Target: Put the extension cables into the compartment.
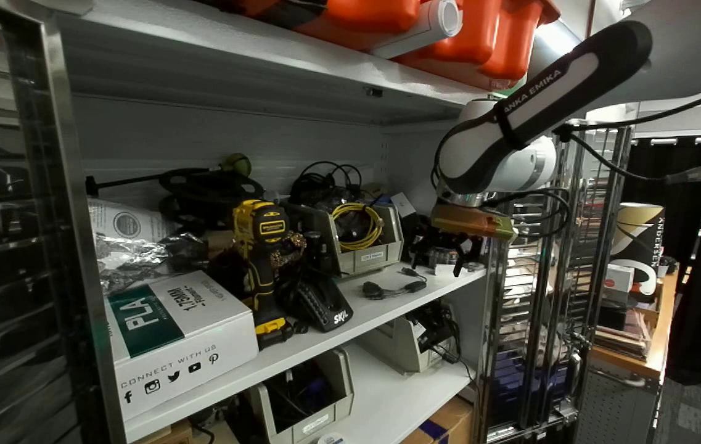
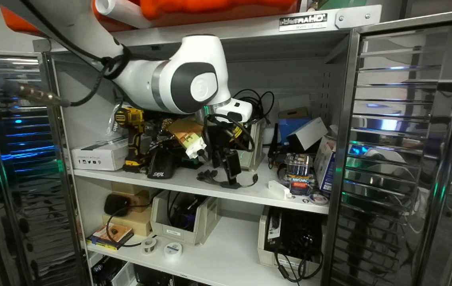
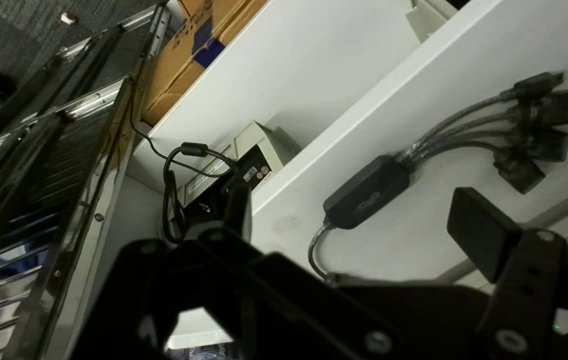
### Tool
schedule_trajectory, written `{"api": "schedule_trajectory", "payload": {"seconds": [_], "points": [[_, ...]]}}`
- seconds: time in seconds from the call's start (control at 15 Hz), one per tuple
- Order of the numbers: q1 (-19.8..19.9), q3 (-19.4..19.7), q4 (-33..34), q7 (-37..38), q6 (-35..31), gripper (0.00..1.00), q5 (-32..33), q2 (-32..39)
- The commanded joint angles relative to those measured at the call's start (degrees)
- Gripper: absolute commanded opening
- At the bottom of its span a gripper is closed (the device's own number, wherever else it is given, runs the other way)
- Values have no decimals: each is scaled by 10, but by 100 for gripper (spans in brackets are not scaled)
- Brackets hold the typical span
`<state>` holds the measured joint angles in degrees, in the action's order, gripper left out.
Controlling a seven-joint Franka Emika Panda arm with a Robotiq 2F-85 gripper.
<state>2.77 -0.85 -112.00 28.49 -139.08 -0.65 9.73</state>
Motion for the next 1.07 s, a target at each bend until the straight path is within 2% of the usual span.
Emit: {"api": "schedule_trajectory", "payload": {"seconds": [0.0,0.4,1.0], "points": [[-22,20,82,42,30,100,-5,57],[-44,34,140,88,26,100,-4,111],[-59,47,195,142,102,100,-2,150]]}}
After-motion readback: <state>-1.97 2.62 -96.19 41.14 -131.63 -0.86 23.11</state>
